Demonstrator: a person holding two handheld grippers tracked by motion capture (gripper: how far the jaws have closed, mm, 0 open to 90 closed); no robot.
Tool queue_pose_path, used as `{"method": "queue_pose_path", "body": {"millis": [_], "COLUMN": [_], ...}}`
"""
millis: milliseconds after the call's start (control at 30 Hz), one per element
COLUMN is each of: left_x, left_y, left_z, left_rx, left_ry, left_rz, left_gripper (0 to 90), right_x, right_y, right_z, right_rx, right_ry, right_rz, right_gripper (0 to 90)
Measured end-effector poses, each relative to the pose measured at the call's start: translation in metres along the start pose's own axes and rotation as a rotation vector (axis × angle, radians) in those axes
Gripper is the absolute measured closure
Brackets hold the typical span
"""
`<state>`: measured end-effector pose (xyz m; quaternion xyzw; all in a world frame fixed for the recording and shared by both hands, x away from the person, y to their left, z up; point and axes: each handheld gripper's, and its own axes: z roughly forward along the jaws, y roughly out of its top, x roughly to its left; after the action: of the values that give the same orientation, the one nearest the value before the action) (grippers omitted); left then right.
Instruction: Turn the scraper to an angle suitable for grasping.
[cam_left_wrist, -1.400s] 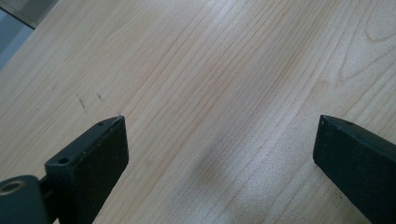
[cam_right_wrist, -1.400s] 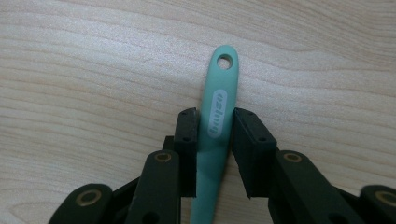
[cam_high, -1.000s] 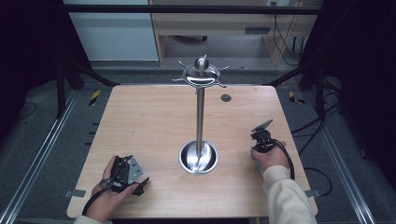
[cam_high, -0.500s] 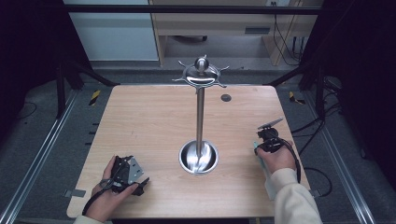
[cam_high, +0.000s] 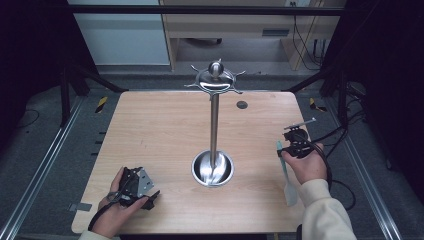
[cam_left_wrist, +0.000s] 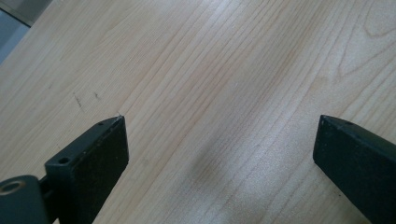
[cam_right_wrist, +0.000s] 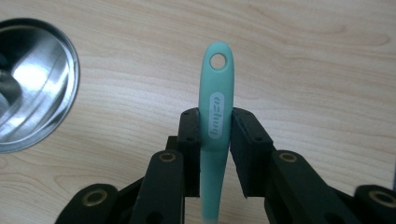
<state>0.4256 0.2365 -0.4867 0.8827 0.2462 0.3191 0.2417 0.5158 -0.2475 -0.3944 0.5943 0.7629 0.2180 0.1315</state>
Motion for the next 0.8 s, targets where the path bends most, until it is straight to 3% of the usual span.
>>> {"method": "queue_pose_path", "body": {"millis": [433, 800], "left_x": [0.000, 0.000], "left_y": [0.000, 0.000], "left_z": [0.000, 0.000], "left_rx": [0.000, 0.001], "left_ry": [0.000, -0.003], "left_rz": [0.000, -0.002], "left_gripper": [3.2, 3.2], "right_x": [0.015, 0.018], "right_y": [0.014, 0.016], "right_z": [-0.026, -0.042], "right_rx": [-0.090, -0.130], "right_ry": [-0.002, 0.006], "right_rz": [-0.065, -0.068], "right_gripper": [74.5, 74.5]}}
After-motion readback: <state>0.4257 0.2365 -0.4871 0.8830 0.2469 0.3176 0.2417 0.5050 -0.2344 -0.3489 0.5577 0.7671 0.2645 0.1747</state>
